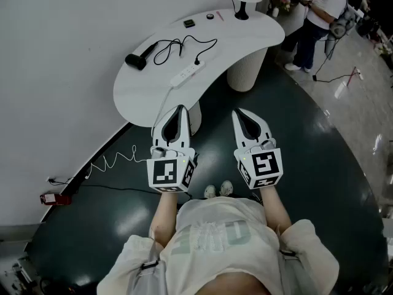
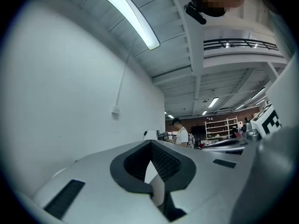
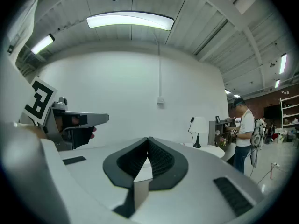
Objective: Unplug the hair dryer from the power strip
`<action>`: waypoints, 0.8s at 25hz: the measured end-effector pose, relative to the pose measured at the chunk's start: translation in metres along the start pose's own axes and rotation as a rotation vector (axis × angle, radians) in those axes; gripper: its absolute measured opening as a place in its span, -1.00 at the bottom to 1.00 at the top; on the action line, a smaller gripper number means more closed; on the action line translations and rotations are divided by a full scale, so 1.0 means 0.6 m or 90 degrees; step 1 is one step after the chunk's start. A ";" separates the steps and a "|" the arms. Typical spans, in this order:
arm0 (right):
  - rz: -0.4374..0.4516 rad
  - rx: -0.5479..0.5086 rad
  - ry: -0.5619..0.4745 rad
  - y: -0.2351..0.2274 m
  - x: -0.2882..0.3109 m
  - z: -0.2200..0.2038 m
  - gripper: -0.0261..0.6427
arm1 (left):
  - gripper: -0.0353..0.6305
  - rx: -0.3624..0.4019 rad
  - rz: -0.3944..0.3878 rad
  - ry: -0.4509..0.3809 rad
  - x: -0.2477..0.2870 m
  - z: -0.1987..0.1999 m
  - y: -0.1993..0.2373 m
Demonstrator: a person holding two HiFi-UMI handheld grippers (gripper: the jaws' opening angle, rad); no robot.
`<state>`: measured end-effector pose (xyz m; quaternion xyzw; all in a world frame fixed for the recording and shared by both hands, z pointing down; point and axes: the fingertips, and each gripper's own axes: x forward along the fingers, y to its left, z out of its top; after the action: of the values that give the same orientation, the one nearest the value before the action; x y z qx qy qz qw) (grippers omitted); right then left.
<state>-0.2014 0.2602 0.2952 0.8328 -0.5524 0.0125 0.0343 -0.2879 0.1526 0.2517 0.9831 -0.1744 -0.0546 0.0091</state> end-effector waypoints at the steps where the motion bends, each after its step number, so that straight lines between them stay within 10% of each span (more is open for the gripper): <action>1: 0.003 0.003 0.002 -0.004 0.002 -0.004 -0.86 | -0.85 0.001 0.001 0.000 0.003 -0.001 0.000; 20: 0.063 0.051 0.030 -0.070 0.021 -0.065 -0.86 | -0.85 0.009 0.033 0.005 0.063 -0.034 -0.025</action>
<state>-0.1573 0.2674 0.3328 0.8045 -0.5912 0.0560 0.0133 -0.2454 0.1535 0.2676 0.9785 -0.2003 -0.0491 0.0044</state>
